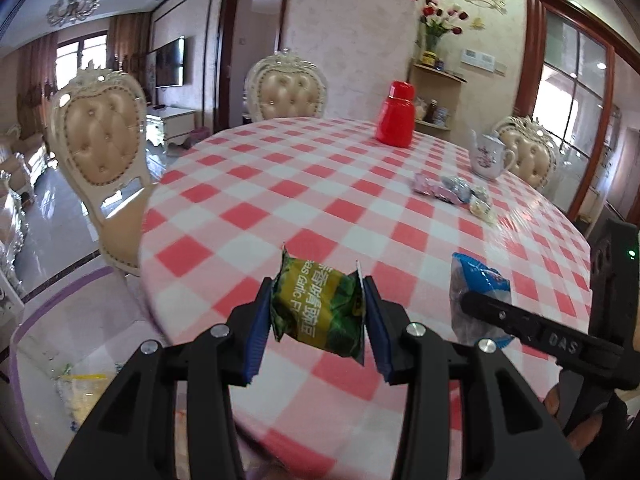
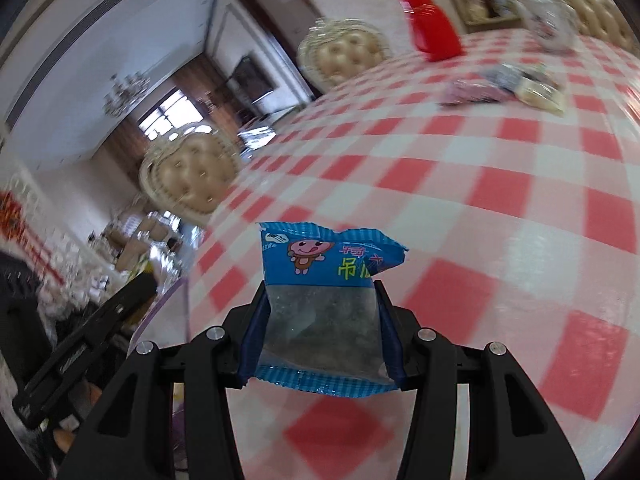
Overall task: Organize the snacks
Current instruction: 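Carry the blue packet and green packet over the clear box, then open both grippers to drop the packets into the box, then grasp the white-and-yellow printed snack packet with the right gripper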
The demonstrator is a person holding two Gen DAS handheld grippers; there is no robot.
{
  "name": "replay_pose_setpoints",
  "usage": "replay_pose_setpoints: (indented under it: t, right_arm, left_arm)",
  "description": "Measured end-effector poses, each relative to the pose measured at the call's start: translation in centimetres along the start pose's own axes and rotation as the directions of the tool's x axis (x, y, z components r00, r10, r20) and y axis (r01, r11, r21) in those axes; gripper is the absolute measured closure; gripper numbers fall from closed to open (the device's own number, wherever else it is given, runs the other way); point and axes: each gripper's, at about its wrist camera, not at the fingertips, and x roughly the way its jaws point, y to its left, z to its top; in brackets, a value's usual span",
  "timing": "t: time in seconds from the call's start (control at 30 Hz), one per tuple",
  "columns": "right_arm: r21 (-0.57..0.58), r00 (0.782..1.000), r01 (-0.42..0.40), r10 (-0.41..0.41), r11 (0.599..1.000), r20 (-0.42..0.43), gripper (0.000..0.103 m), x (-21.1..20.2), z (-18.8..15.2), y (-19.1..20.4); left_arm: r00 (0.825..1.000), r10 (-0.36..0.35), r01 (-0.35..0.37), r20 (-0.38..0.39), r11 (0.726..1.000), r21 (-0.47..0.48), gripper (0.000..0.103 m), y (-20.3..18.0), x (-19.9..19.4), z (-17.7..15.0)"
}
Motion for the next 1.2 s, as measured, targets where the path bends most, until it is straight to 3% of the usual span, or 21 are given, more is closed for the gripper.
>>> replay_pose_setpoints:
  t: [0.2, 0.5, 0.87, 0.9, 0.97, 1.0, 1.03, 1.1, 1.2]
  right_arm:
    - [-0.14, 0.997, -0.067, 0.061, 0.988, -0.045, 0.054, 1.0, -0.8, 6.5]
    - [-0.336, 0.984, -0.143, 0.096, 0.931, -0.153, 0.054, 4.2, -3.4, 15.2]
    - [-0.484, 0.944, -0.248, 0.098, 0.839, -0.315, 0.054, 8.7, -8.8, 22.0]
    - [-0.489, 0.936, -0.273, 0.111, 0.828, -0.334, 0.053, 8.9, -9.2, 22.4]
    - [-0.499, 0.917, -0.329, 0.146, 0.802, -0.371, 0.051, 8.9, -9.9, 23.2]
    - [-0.502, 0.917, -0.338, 0.158, 0.796, -0.366, 0.047, 8.6, -9.9, 23.3]
    - [-0.497, 0.919, -0.343, 0.174, 0.797, -0.355, 0.043, 8.2, -9.6, 23.1]
    - [-0.478, 0.938, -0.314, 0.188, 0.82, -0.292, 0.037, 7.0, -8.2, 21.7]
    - [-0.412, 0.959, -0.259, 0.181, 0.874, -0.218, 0.037, 5.6, -5.3, 18.0]
  left_arm:
    - [0.999, 0.044, -0.044, 0.007, 0.998, -0.043, 0.059, 3.9, -1.5, 0.1]
    - [0.989, 0.147, -0.146, 0.002, 0.982, -0.122, 0.059, 10.7, -3.0, 0.3]
    - [0.951, 0.303, -0.308, -0.054, 0.944, -0.123, 0.058, 17.1, -4.0, -0.3]
    - [0.947, 0.313, -0.319, -0.064, 0.94, -0.118, 0.055, 17.4, -3.9, -0.4]
    - [0.935, 0.344, -0.352, -0.08, 0.926, -0.134, 0.04, 18.1, -3.8, -0.6]
    - [0.925, 0.373, -0.379, -0.071, 0.913, -0.15, 0.018, 18.3, -4.1, -0.6]
    - [0.915, 0.399, -0.402, -0.053, 0.901, -0.164, 0.01, 18.3, -4.4, -0.6]
    - [0.9, 0.436, -0.432, -0.022, 0.882, -0.189, 0.008, 18.2, -5.3, -0.4]
    - [0.907, 0.42, -0.404, 0.024, 0.887, -0.224, 0.005, 16.9, -6.0, 0.6]
